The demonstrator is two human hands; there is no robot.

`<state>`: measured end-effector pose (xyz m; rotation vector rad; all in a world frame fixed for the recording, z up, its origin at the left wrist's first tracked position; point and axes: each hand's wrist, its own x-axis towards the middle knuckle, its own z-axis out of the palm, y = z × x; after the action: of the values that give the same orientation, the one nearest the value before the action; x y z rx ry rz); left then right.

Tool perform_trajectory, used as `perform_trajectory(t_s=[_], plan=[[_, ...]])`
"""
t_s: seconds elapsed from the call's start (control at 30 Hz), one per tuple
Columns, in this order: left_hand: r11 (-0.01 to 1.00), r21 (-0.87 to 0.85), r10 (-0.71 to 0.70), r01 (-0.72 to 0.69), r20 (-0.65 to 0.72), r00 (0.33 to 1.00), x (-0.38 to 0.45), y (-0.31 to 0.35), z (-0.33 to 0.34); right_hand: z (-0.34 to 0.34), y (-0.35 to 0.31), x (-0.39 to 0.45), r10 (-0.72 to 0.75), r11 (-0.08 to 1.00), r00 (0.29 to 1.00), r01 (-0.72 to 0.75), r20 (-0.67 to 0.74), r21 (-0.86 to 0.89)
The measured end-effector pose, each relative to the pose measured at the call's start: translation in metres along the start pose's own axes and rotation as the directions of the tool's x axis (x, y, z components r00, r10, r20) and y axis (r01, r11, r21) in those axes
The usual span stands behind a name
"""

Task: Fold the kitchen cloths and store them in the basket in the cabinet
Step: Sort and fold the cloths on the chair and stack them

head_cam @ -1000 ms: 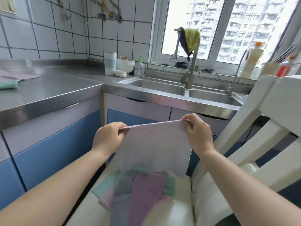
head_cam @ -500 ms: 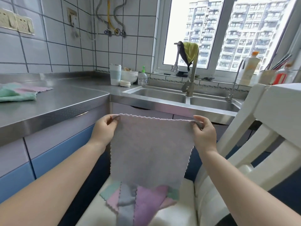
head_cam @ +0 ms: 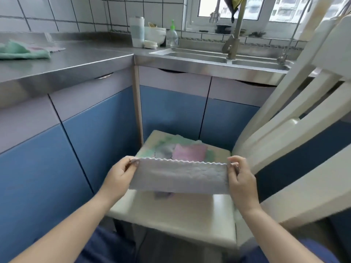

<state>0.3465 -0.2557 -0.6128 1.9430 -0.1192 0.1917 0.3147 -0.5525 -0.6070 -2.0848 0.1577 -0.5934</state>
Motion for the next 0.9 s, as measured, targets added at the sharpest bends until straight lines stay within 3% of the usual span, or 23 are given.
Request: perform_trajectory(t_s=[0.3,0.63,0.9], plan=[[0.963,0.104,-0.256,0.247,0.085,0.963,-0.060,-0.083,0.020,0.019,0.058,-0.056,0.285,0.942,0.929,-0.226,0.237,-0.248],[0.952,0.178,-0.257,0.250,0.017,0.966,0.004,-0.086,0.041,0.050,0.082,-0.009,0.316,0.943,0.938,-0.294,0.143,-0.157],[0.908,0.314,-0.292,0.279,-0.005,0.956,0.034,-0.097,0.059,0.079,0.105,0.022,0.418,0.883,0.907,-0.393,0.047,-0.257]])
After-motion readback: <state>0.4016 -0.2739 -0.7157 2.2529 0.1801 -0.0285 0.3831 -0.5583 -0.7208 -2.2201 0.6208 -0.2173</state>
